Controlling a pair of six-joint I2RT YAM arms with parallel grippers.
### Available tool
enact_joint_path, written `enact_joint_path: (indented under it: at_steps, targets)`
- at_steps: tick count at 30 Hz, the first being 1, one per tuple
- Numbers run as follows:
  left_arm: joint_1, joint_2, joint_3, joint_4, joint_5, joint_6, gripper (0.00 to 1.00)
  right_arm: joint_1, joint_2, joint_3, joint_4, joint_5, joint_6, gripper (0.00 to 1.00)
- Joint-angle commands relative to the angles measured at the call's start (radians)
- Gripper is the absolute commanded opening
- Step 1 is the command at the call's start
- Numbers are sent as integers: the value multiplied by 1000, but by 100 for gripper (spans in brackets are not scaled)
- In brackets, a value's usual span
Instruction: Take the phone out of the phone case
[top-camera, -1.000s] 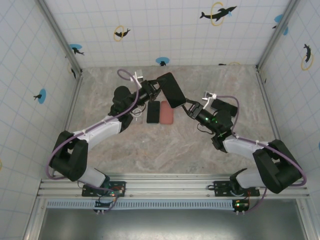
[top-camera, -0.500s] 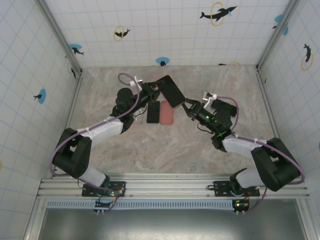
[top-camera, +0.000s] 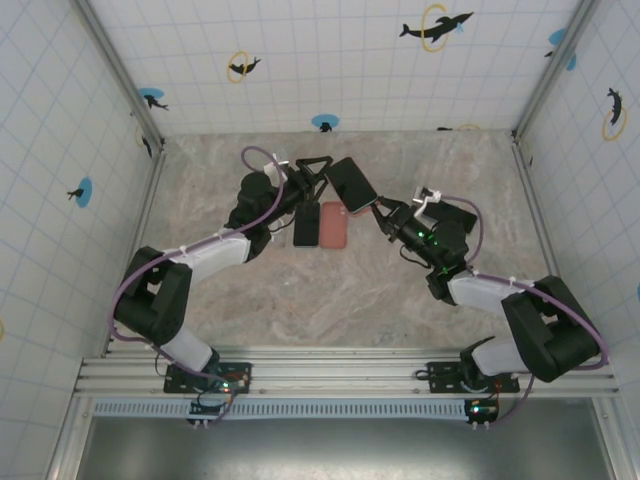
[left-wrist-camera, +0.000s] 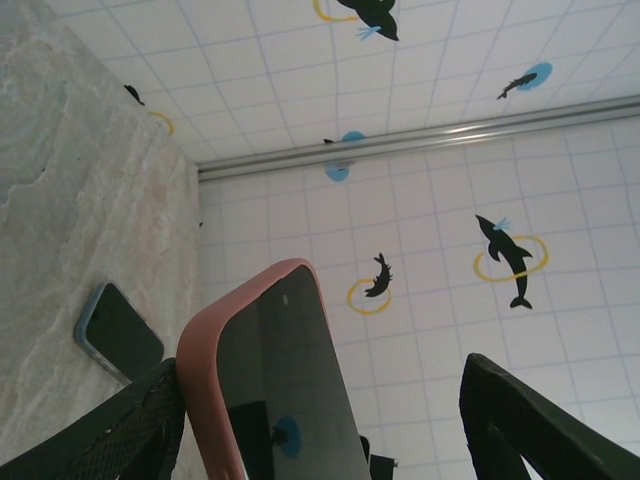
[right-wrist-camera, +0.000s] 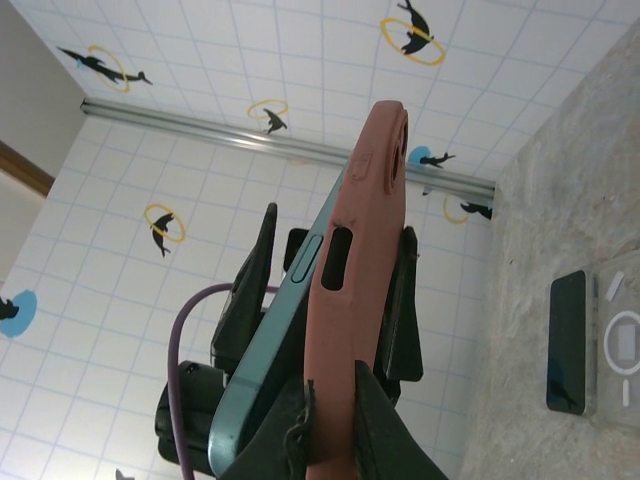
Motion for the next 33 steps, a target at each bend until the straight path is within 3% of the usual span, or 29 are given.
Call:
enact_joint_path:
  at_steps: [1, 11, 22, 33]
  targets:
    - [-5, -20, 11, -32, -12, 19, 74, -8, -10, 0, 123, 72, -24, 0]
    - [-132, -123, -41, -48, -124, 19, 71, 15, 28, -1, 229, 258, -144, 0]
    - [-291, -103, -38, 42, -257, -42, 56, 55, 53, -22, 322, 441, -239, 0]
    - [-339, -26, -13, 159, -304, -114, 46, 82, 70, -39, 394, 484, -269, 0]
